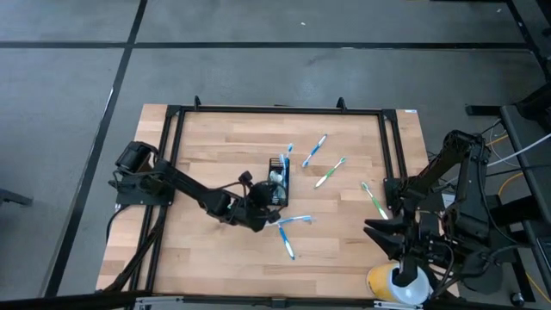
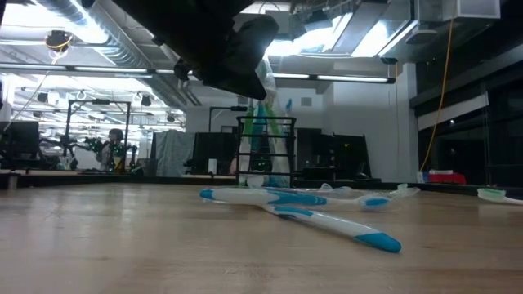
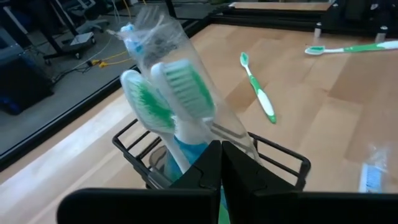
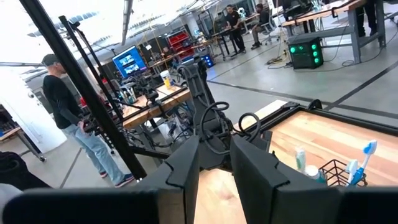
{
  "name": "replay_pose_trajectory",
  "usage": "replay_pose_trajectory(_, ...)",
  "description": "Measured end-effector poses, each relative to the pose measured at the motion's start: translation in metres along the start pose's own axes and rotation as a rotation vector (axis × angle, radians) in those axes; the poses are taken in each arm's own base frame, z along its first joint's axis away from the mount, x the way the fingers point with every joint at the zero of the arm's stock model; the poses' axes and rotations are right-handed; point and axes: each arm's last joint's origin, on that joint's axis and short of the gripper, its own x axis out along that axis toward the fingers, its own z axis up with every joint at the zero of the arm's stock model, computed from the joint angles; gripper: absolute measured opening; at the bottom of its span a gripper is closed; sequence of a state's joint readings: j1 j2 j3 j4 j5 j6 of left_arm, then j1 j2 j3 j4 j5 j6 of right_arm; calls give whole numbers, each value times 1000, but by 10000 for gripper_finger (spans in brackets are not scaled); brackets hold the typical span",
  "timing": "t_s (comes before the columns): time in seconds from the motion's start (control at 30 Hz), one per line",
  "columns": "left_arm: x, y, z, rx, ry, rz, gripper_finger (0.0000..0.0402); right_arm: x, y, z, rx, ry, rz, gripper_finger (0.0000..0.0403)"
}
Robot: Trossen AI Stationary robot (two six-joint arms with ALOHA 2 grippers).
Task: Pick & Place toothbrushing station
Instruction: Put the green toothbrush into the black organizer, then put the blue toothbrush into the black organizer
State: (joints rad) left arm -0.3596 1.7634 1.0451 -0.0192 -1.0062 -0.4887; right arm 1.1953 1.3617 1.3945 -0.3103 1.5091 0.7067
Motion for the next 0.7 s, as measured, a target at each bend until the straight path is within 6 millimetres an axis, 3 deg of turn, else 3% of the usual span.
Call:
replay_pose_trajectory(0.4,0,0,0,-40,-10,18,5,0,0,0,5,-12,-14,96)
replay_pose_trajectory(0.7,-19,-6,1,-38,7,-81,5,0,-1,1,23,-31,-35,96)
